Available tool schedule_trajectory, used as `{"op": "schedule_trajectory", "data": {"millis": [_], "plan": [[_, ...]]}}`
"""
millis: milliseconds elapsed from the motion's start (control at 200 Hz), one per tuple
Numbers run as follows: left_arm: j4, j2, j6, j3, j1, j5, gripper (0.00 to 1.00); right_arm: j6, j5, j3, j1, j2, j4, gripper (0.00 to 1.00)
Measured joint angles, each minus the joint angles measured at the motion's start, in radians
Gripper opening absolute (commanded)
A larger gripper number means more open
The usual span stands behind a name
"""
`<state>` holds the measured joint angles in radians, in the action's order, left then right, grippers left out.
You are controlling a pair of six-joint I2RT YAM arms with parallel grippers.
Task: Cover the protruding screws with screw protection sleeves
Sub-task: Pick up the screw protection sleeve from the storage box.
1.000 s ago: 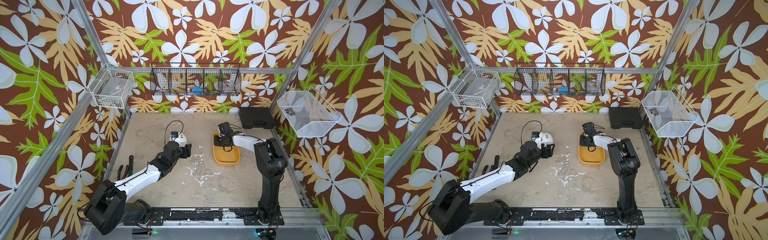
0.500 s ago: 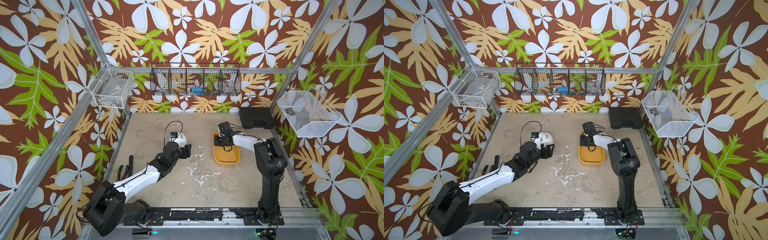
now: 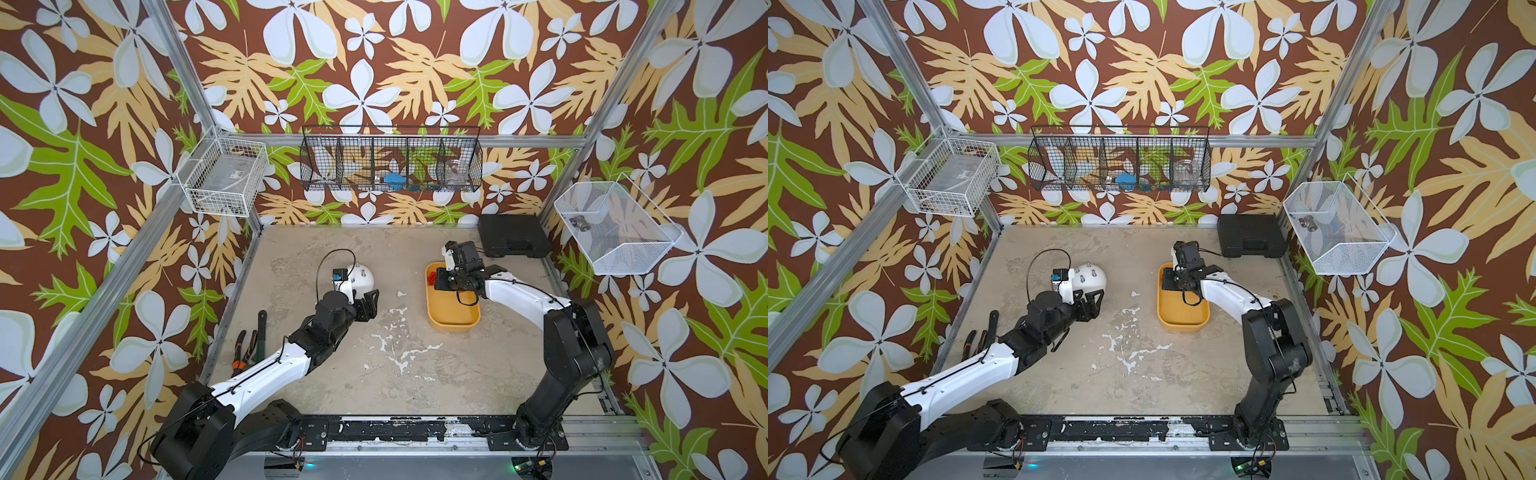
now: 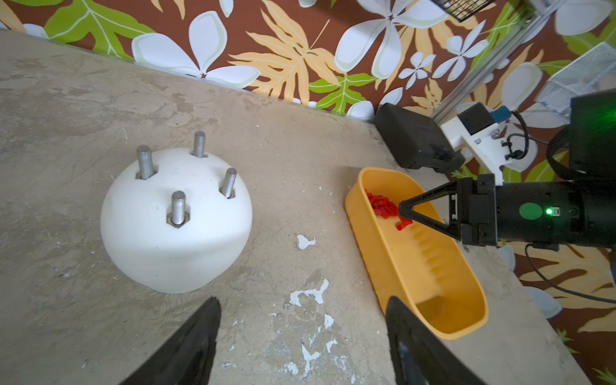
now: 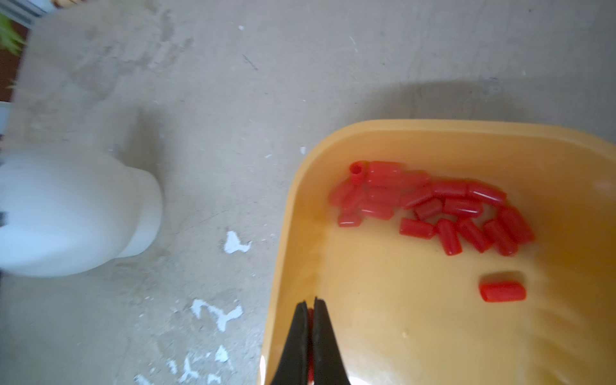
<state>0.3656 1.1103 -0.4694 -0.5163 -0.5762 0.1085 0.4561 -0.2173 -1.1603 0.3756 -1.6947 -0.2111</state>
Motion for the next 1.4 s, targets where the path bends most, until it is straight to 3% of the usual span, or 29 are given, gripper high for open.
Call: {"op": "schedule_trajectory", "data": {"millis": [110,245,400,605,841,1066,1401], "plan": [[0.105,-0.092,-0.031,0.109,0.027,-0.060,0.76,0.020,-0.153,0.109,0.019,0.113,0.118,0.04],[0.266,-0.206,-0.105,0.241,0.125,-0.163,0.74,0.107,-0.360,0.254,0.031,0.219,0.330,0.03],[0.422,-0.258,-0.140,0.291,0.157,-0.299,0.69,0.234,-0.547,0.348,0.051,0.273,0.587,0.02],[0.687,-0.227,-0.188,0.365,0.160,-0.489,0.64,0.421,-0.718,0.418,0.108,0.296,0.969,0.02],[0.992,-0.120,-0.273,0.360,0.156,-0.705,0.63,0.566,-0.818,0.438,0.172,0.296,1.302,0.03],[1.053,-0.109,-0.274,0.294,0.089,-0.794,0.62,0.511,-0.818,0.425,0.230,0.326,1.295,0.03],[0.978,-0.092,-0.206,0.233,0.039,-0.806,0.60,0.343,-0.768,0.405,0.285,0.364,1.151,0.03]]}}
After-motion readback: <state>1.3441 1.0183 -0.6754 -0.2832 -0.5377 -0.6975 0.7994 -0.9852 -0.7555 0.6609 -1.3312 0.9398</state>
